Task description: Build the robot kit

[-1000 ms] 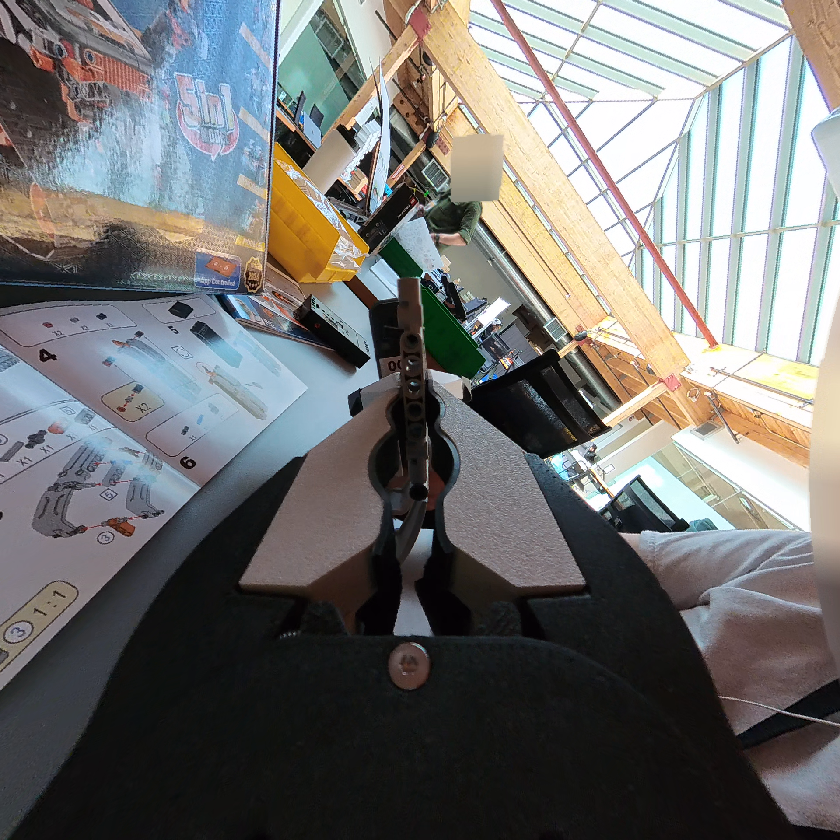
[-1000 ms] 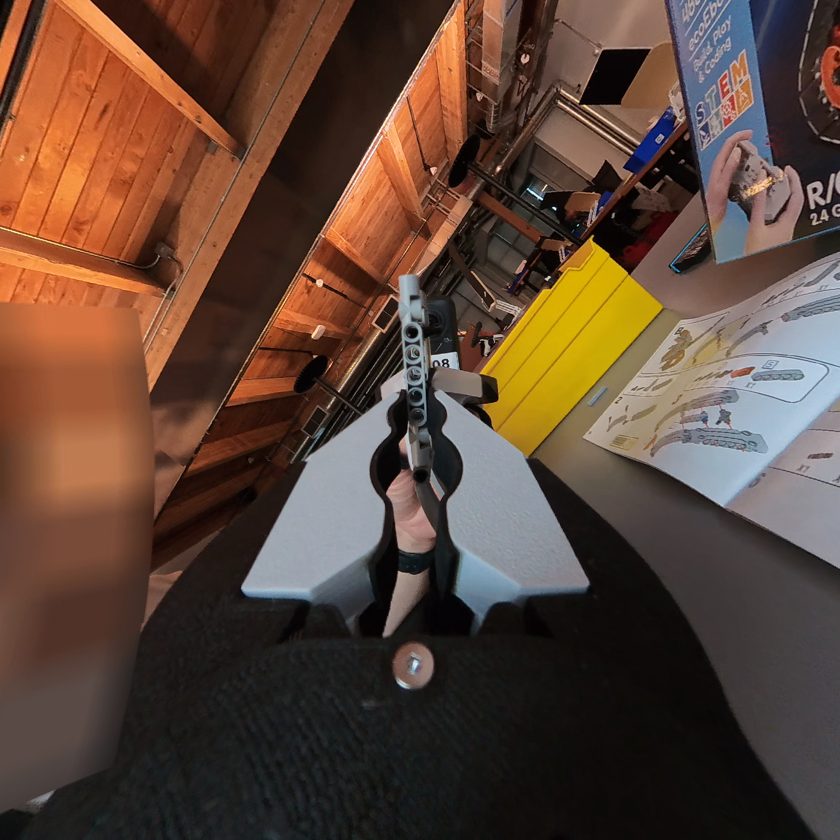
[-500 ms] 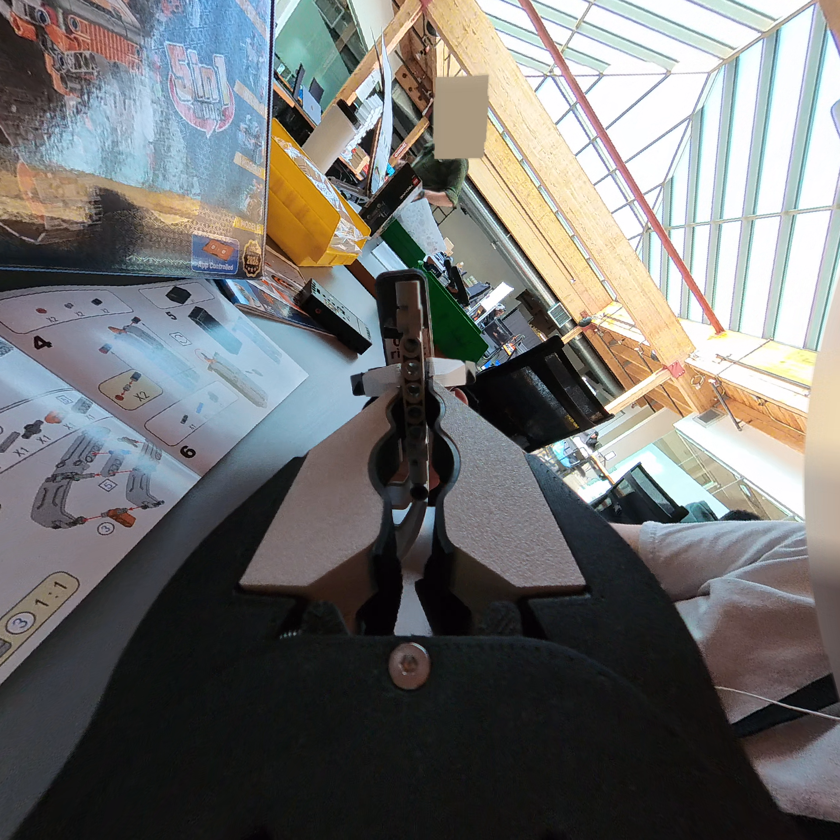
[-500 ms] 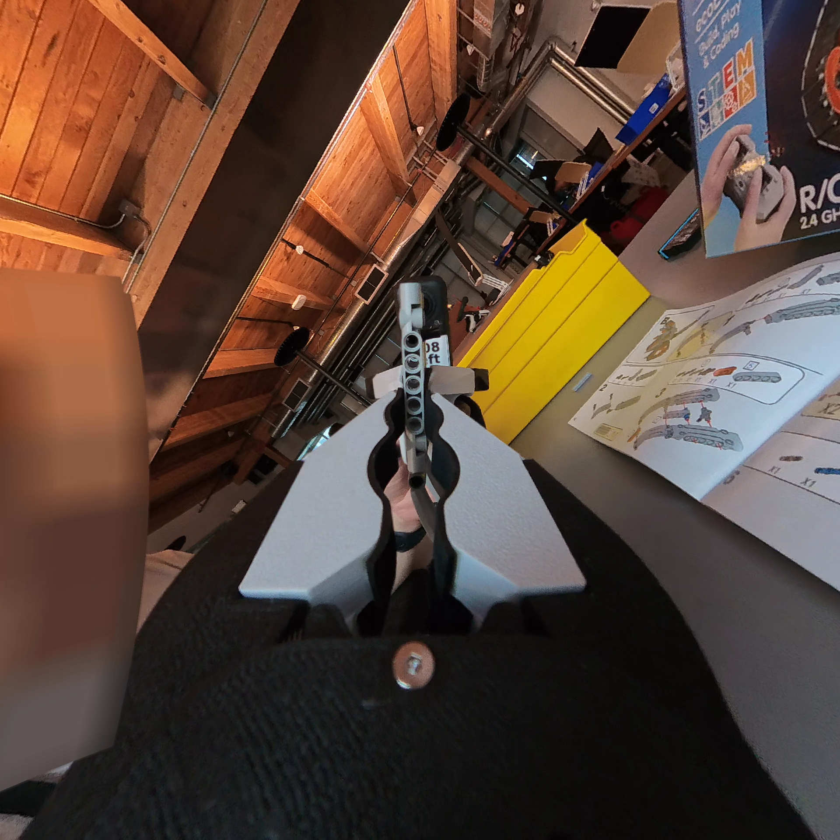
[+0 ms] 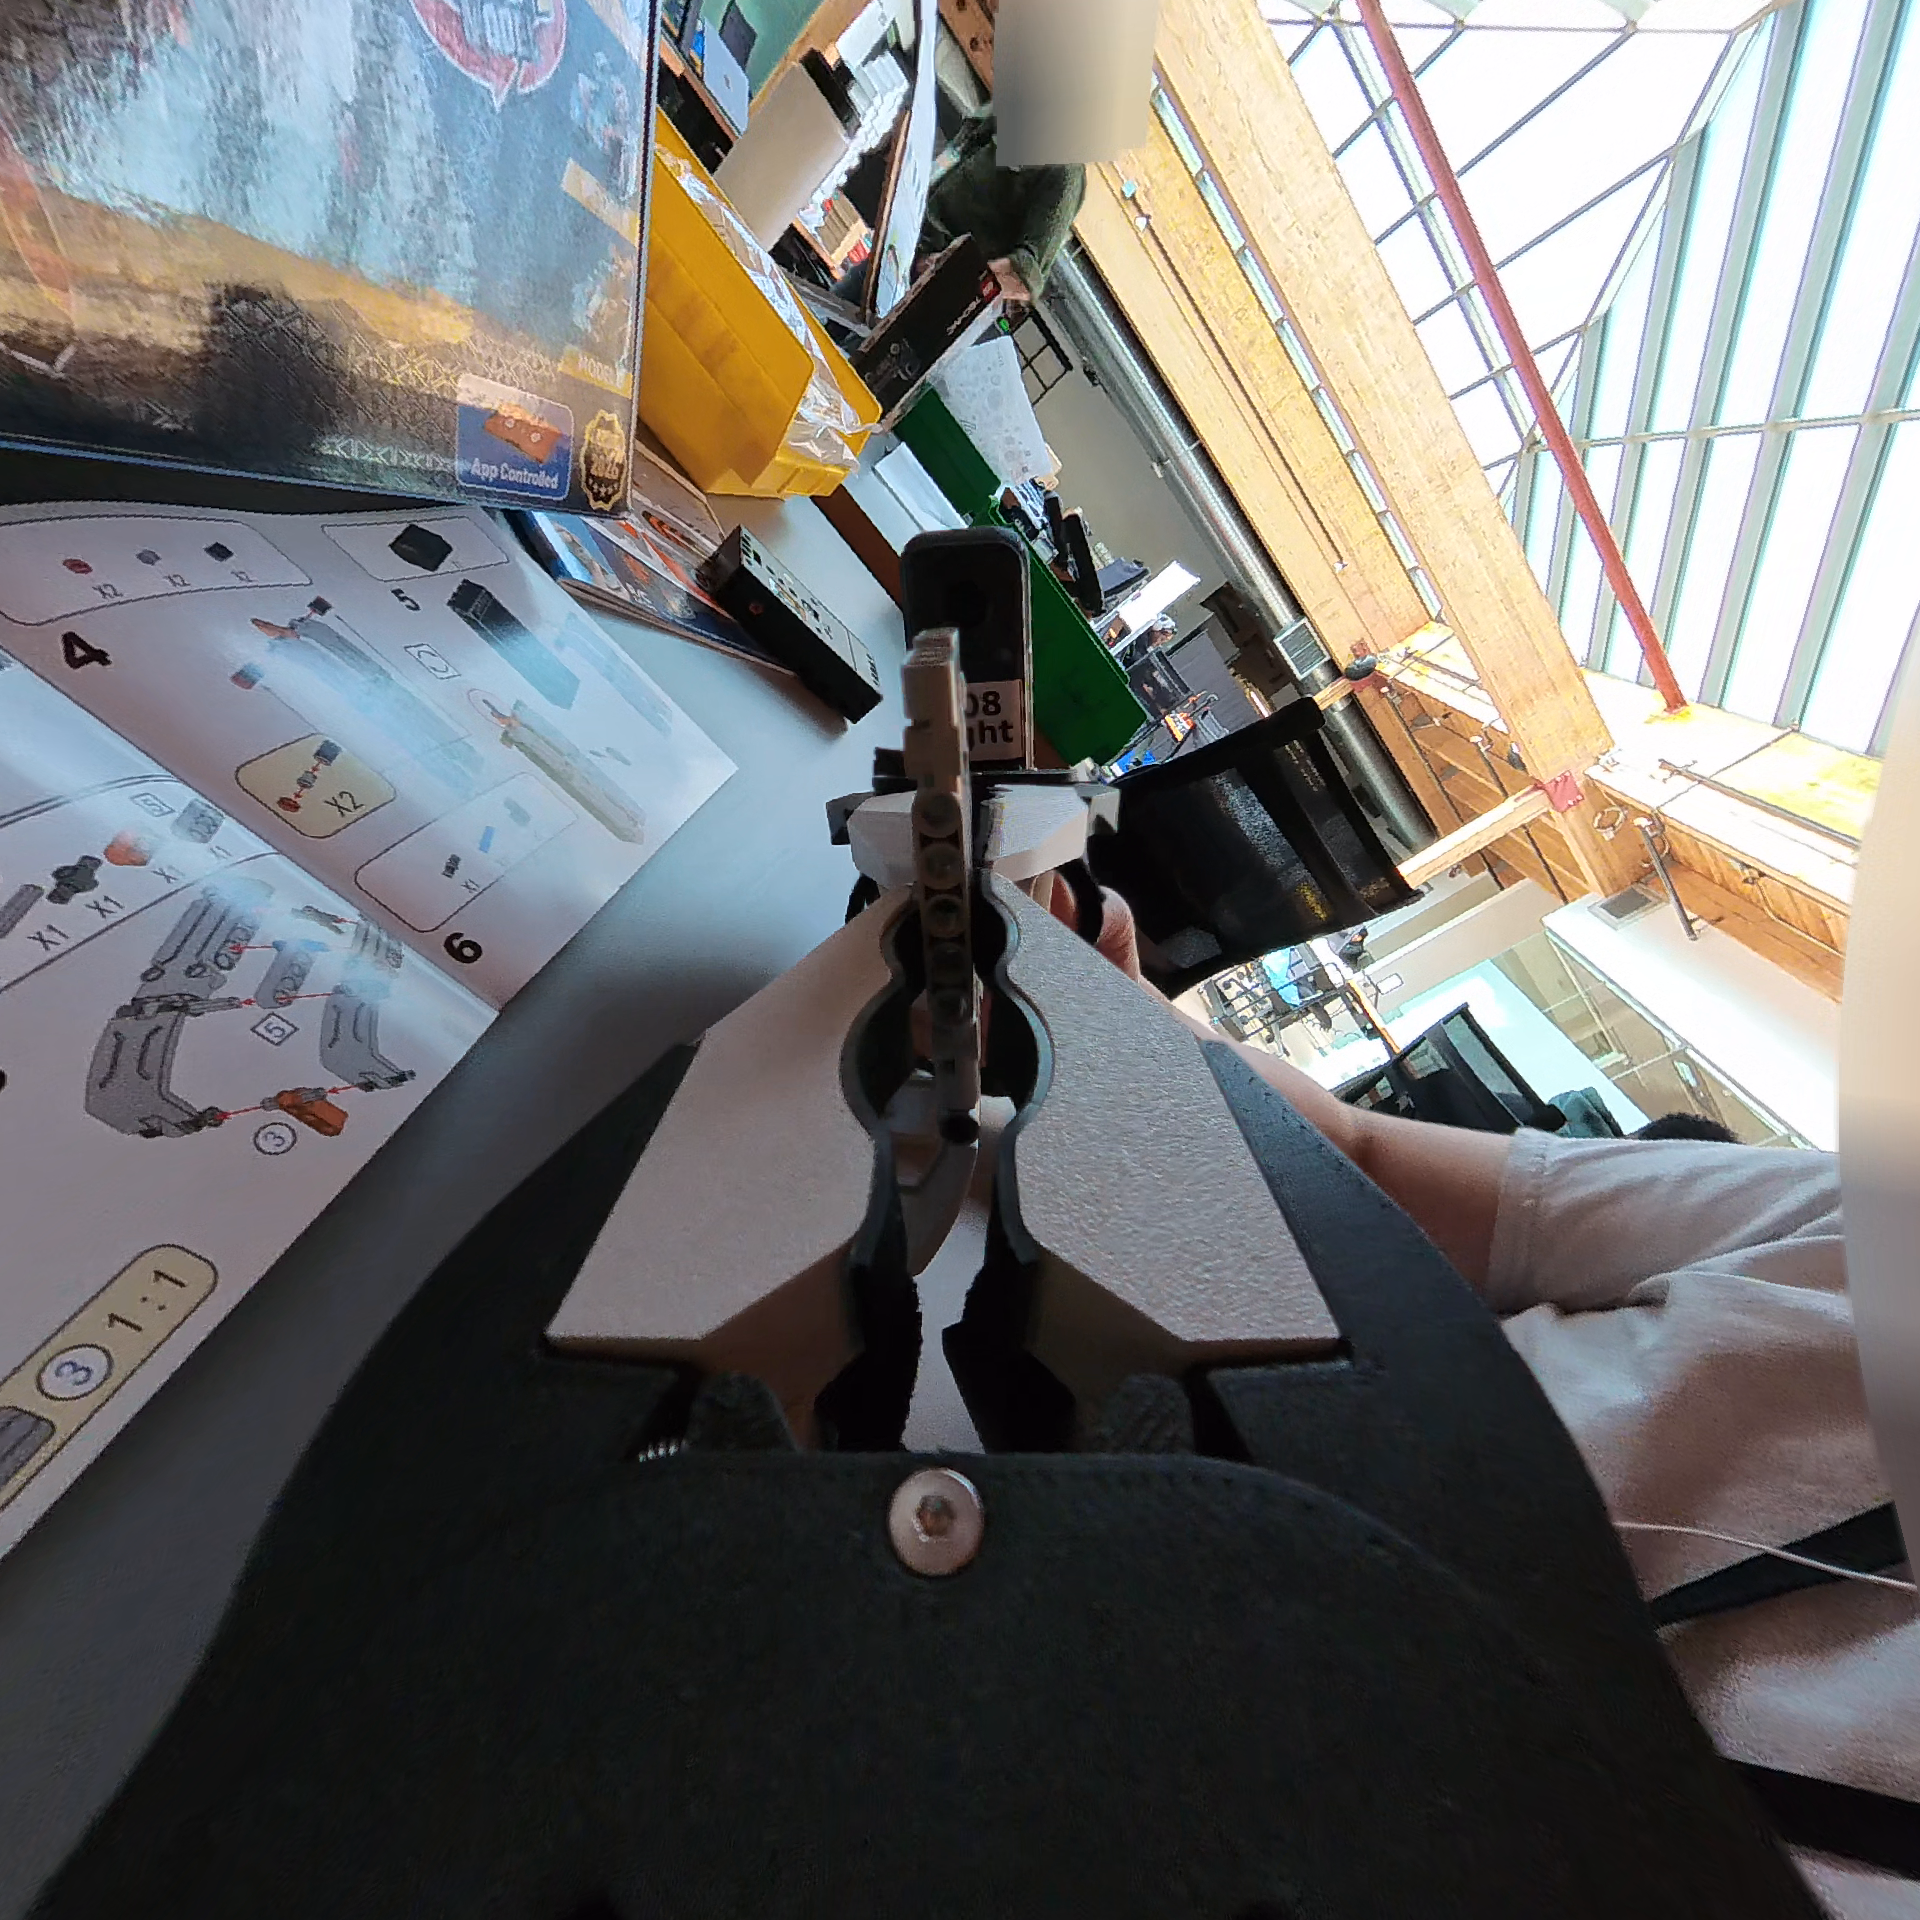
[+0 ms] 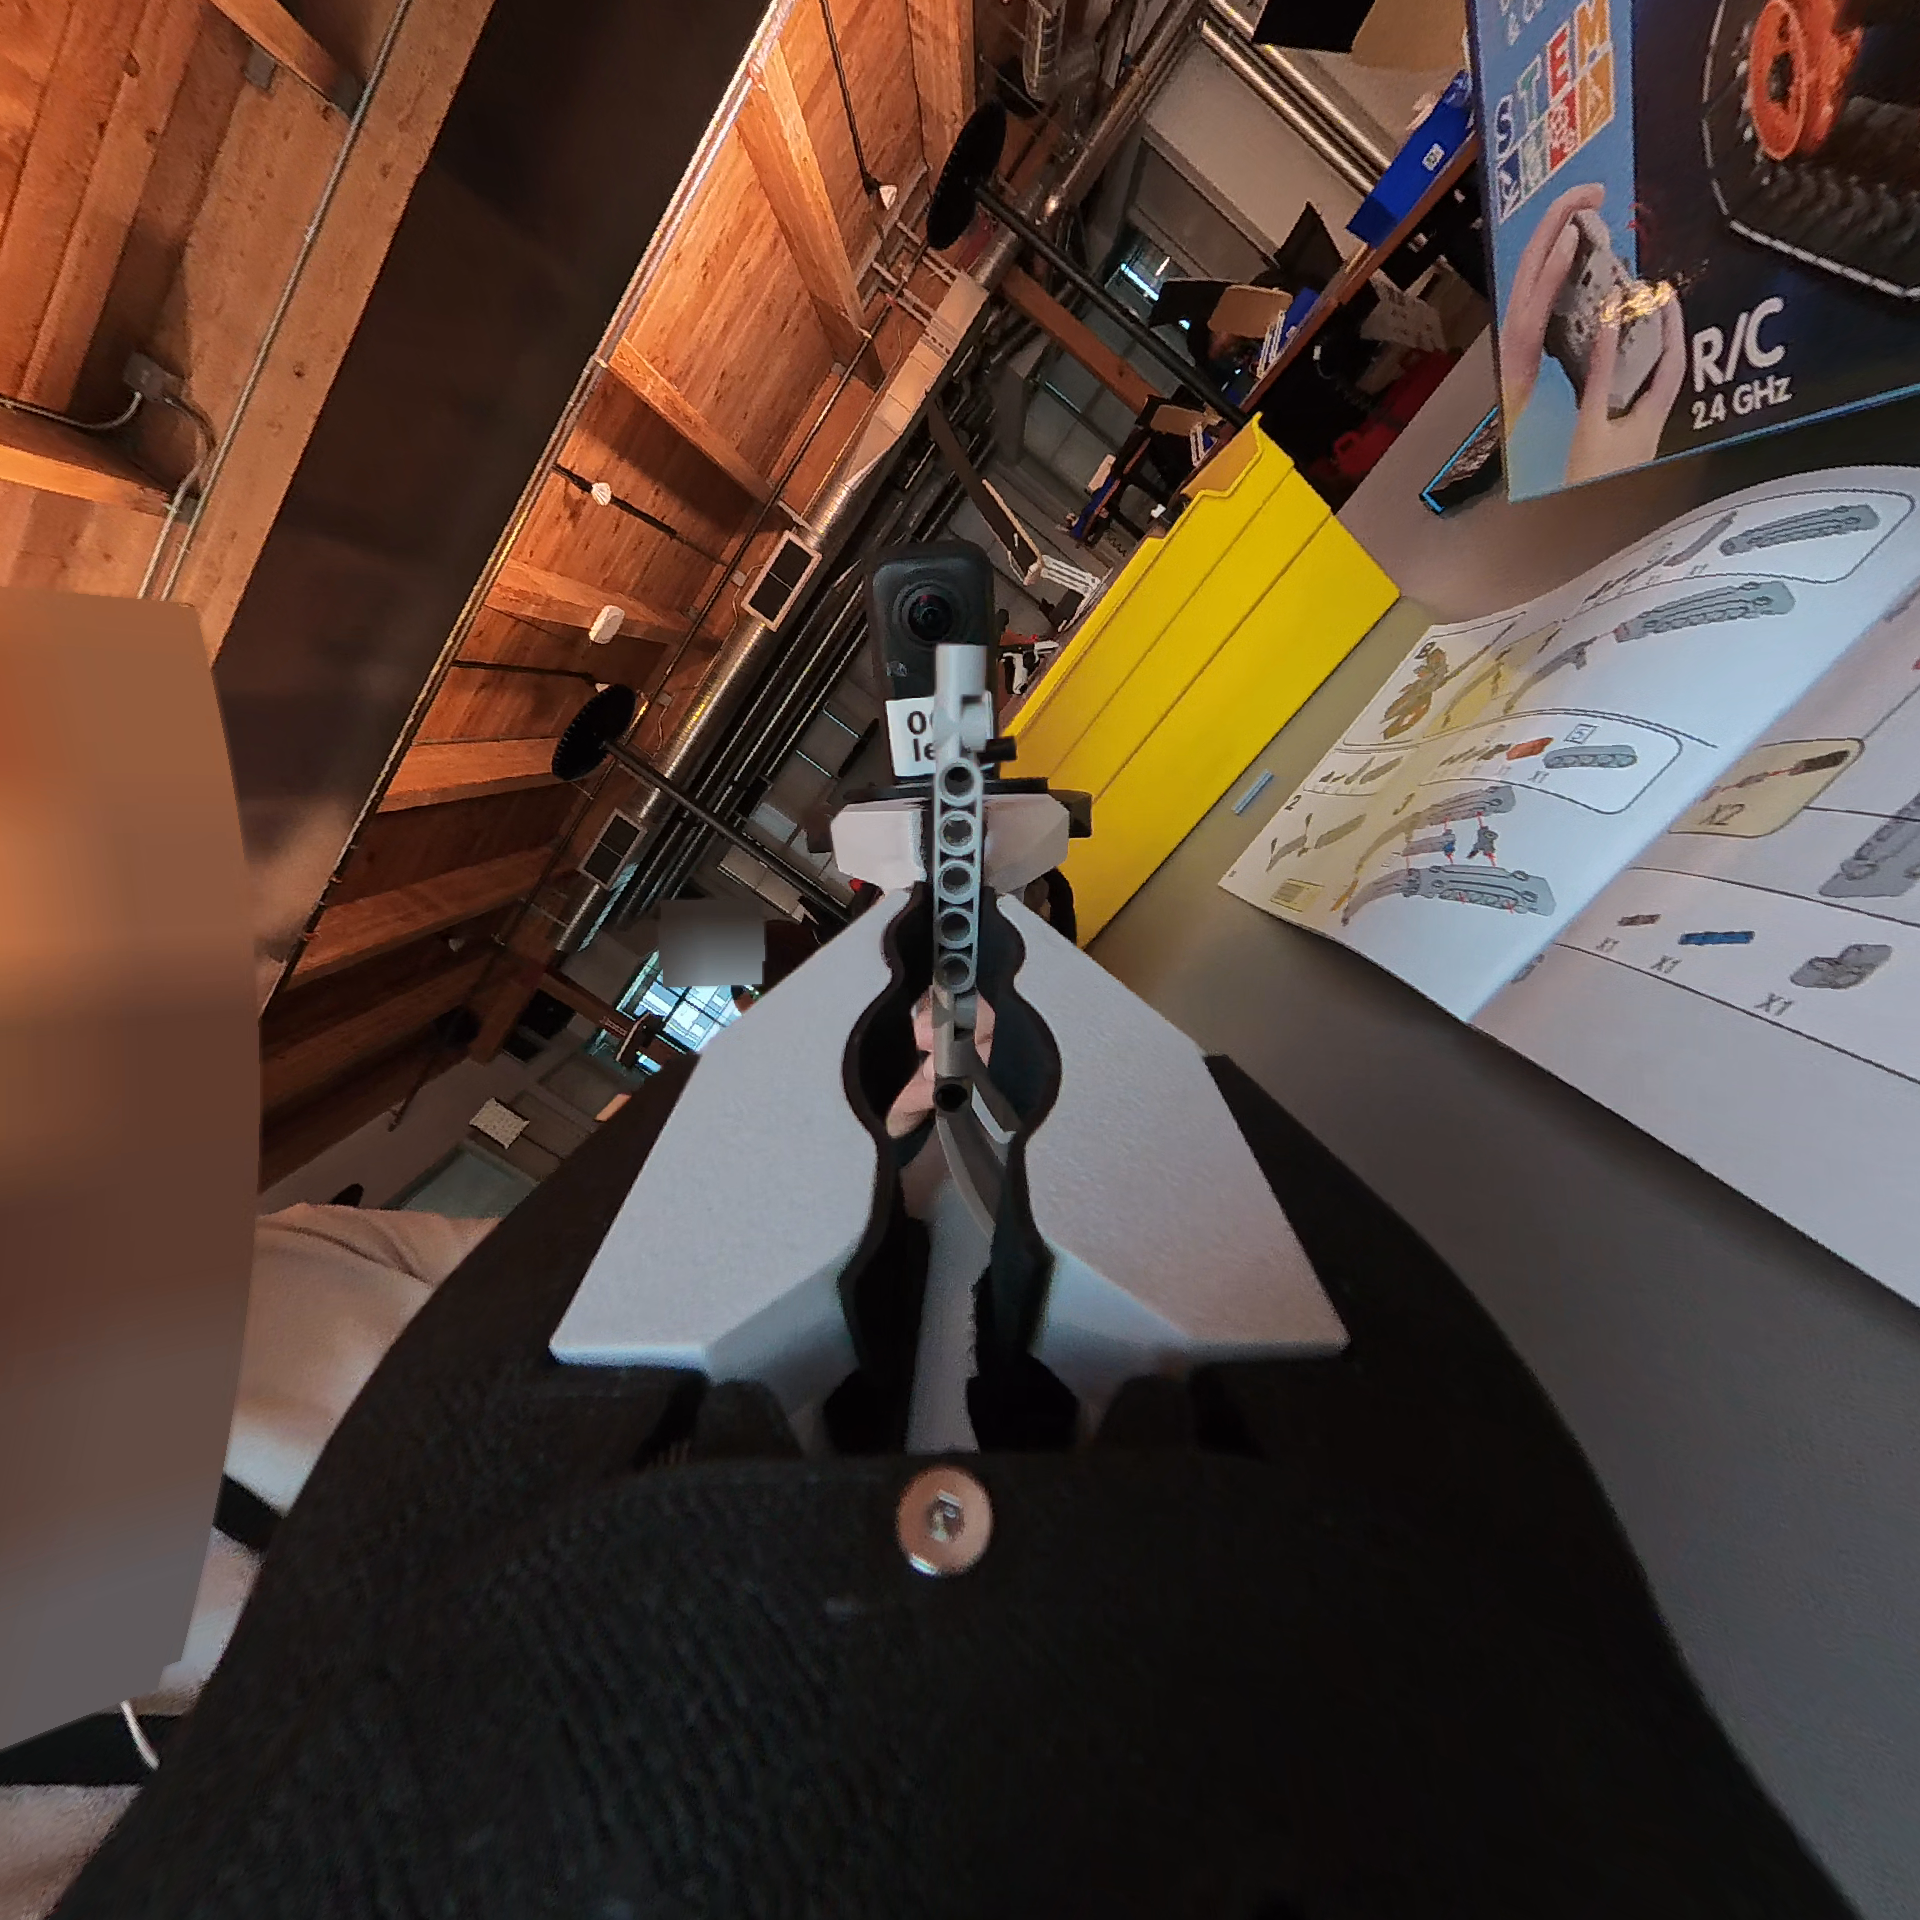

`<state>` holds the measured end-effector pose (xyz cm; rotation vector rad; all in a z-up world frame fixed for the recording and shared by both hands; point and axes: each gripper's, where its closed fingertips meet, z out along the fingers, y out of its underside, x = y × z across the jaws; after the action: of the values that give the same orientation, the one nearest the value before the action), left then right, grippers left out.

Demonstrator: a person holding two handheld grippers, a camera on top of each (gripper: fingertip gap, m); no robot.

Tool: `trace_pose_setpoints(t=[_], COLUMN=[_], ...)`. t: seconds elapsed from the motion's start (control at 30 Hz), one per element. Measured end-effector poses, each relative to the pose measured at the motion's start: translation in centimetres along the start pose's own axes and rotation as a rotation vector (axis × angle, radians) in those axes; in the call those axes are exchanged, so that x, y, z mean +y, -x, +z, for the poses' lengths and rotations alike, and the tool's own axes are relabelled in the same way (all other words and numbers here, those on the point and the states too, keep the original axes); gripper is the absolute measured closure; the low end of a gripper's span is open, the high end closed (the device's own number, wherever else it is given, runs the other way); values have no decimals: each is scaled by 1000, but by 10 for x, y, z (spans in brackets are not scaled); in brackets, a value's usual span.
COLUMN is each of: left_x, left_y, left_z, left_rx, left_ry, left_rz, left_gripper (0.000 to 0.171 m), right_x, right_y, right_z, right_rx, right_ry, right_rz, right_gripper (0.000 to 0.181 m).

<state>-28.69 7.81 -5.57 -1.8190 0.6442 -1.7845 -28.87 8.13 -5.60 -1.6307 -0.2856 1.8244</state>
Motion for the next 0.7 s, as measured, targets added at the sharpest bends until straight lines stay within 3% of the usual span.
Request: trace_pose_setpoints(t=[0.57,0.7], left_x=[-4,-7], left_y=[1,-1], left_z=[-1,-4], left_rx=[16,71], left_ry=[-21,-29], left_rz=[0,-61], left_gripper=[167,167], right_x=[-3,-4], right_y=[-1,1], right_z=[2,5], right_rx=[-36,-60], right_ry=[-30,-32], right_rz=[29,42], right_gripper=[176,176])
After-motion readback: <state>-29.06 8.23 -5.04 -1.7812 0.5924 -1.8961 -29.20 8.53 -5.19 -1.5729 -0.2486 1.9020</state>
